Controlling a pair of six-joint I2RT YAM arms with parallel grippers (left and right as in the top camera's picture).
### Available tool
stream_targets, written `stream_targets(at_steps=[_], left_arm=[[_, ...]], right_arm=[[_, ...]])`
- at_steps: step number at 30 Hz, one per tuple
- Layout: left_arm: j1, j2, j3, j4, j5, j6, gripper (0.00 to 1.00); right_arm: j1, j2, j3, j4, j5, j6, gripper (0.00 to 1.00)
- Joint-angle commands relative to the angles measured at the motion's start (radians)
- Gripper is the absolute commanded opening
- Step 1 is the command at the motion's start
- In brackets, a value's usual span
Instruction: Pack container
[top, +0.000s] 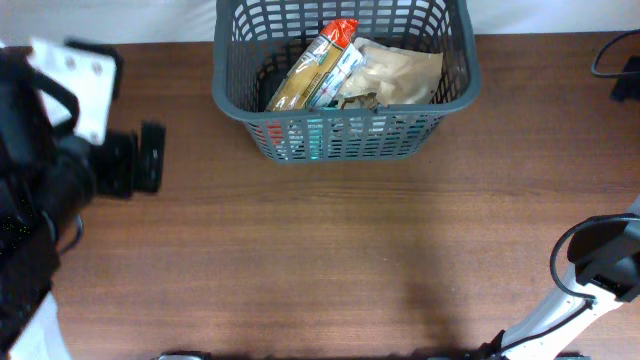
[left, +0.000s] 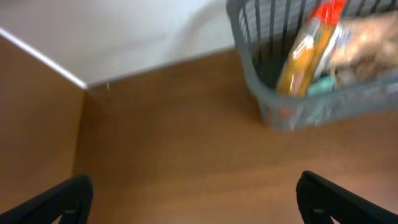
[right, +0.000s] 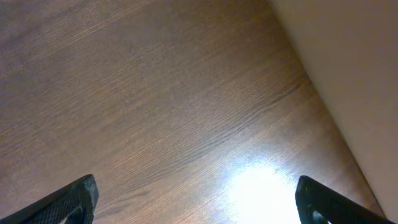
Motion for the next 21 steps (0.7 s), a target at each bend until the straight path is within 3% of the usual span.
stream_targets(at_steps=[1,6,13,21], left_arm=[[0.005,-0.127,-0.149,0.008,-0.036,-0.046,0.99],[0.005,-0.294,-0.451,0.090,-0.029,-0.097,0.99],[0.005,-0.504,-0.991,0.363,0.026,-0.171,0.99],[0.005,-0.528,-1.378,0.597,0.040,-0.241,0.99]], right_arm=[[0.002,-0.022,0.005,0.000,-0.002,0.005,0.99],[0.002,-0.022,0.005,0.000,-0.002,0.005,0.99],[0.002,-0.022,0.005,0.000,-0.002,0.005,0.99],[0.002,-0.022,0.005,0.000,-0.002,0.005,0.99]])
